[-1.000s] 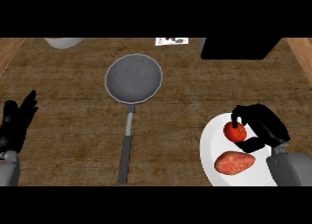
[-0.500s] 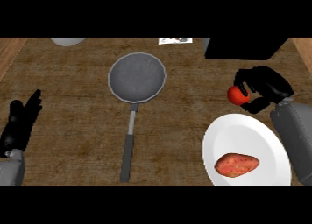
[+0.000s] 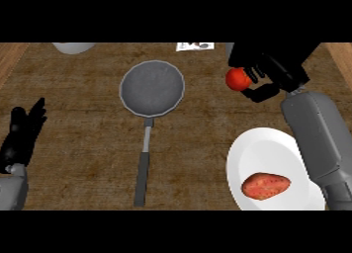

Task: Pick the tomato from the plate and place it in the pan

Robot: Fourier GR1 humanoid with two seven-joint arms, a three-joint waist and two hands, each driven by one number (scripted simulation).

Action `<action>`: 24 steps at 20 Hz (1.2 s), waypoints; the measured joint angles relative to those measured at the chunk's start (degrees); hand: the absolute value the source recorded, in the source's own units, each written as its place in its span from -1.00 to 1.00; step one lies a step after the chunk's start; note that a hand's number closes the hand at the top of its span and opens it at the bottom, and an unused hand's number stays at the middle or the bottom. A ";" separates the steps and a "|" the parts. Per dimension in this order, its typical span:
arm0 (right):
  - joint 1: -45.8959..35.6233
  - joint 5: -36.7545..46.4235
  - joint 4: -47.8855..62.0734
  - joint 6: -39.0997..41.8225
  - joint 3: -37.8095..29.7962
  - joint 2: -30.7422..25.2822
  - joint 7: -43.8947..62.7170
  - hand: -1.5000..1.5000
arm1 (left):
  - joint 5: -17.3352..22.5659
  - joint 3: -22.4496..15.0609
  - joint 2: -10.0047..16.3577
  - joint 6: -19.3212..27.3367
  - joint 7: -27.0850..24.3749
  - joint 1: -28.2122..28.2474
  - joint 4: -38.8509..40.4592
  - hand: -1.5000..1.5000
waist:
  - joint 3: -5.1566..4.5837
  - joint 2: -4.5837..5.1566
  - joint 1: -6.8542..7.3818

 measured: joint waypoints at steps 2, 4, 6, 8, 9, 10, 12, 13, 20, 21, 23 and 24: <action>-1.98 -0.53 1.45 -0.03 -0.20 1.45 0.94 1.00 | -0.30 -0.15 -0.23 0.29 0.65 0.01 -0.80 0.00 | 0.00 -0.01 0.02; -4.27 -1.31 2.56 0.44 -0.58 3.38 3.00 1.00 | 0.12 0.22 0.00 -0.39 -0.44 1.09 -0.87 0.00 | 0.00 -0.02 0.07; -7.18 -1.60 5.41 -0.32 -1.00 5.76 5.15 1.00 | 0.14 0.16 0.12 -0.74 -0.33 1.54 -1.60 0.00 | -0.01 0.06 0.40; -10.12 -1.97 8.18 -0.83 -1.53 7.89 7.34 1.00 | -0.06 0.08 0.06 -0.65 -0.07 1.25 -1.75 0.00 | -0.01 0.13 0.60; -11.53 -2.13 10.25 -1.73 -1.97 9.03 8.04 1.00 | -0.27 -0.25 -0.29 -0.46 0.08 1.08 -1.99 0.00 | -0.01 0.21 0.80; -12.94 -2.40 12.16 -2.31 -2.31 10.07 8.74 1.00 | -0.13 -0.34 -0.22 -0.73 0.87 0.89 -2.60 0.00 | 0.00 0.27 1.00; -15.63 -3.63 16.16 -3.70 -2.90 11.54 9.47 1.00 | -0.64 -0.66 -0.61 -0.31 0.52 0.12 -1.94 0.00 | -0.01 0.46 1.38; -17.11 -4.08 18.25 -4.29 -3.43 12.06 9.69 1.00 | -0.83 -0.74 -0.79 -0.19 -0.25 -0.12 -1.14 0.00 | -0.01 0.59 1.51; -24.02 -7.31 31.50 -10.21 -3.05 13.59 11.35 1.00 | -1.07 -1.78 -1.36 -0.75 0.43 -1.23 -1.99 0.00 | -0.02 1.20 3.65; -24.09 -7.88 33.07 -11.29 -2.63 13.67 11.12 1.00 | -1.10 -1.89 -1.35 -0.80 0.94 -1.90 -2.09 0.00 | -0.02 1.28 4.04; -24.77 -9.12 35.72 -12.86 -1.93 13.77 10.85 1.00 | -0.96 -2.06 -1.09 -1.50 1.02 -2.48 -1.91 0.00 | -0.01 1.49 4.93; -25.13 -9.49 36.84 -13.37 -1.73 13.81 10.77 1.00 | -0.91 -2.14 -1.00 -1.80 0.88 -2.63 -1.82 0.00 | -0.01 1.64 5.36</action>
